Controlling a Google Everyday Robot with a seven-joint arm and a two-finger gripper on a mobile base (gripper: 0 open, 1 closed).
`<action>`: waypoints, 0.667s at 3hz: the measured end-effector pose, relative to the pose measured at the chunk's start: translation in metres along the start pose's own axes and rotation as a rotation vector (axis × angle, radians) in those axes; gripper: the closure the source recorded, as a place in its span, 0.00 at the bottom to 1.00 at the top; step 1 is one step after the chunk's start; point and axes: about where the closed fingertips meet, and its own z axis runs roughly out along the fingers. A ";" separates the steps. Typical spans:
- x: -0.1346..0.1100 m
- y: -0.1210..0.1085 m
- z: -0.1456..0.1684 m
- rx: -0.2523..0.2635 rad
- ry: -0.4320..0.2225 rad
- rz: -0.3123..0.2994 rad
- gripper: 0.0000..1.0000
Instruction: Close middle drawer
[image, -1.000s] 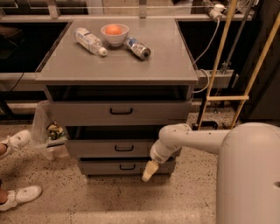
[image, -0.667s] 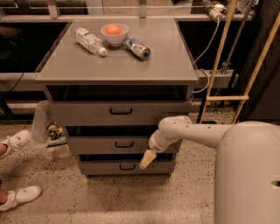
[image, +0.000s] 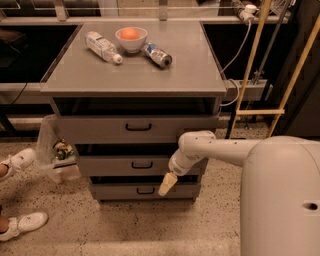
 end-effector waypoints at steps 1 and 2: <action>0.016 0.008 -0.039 0.045 0.052 0.065 0.00; 0.003 0.010 -0.099 0.227 0.015 0.035 0.00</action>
Offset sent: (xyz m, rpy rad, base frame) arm -0.3055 -0.0660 0.0907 -0.1718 0.0620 -0.7671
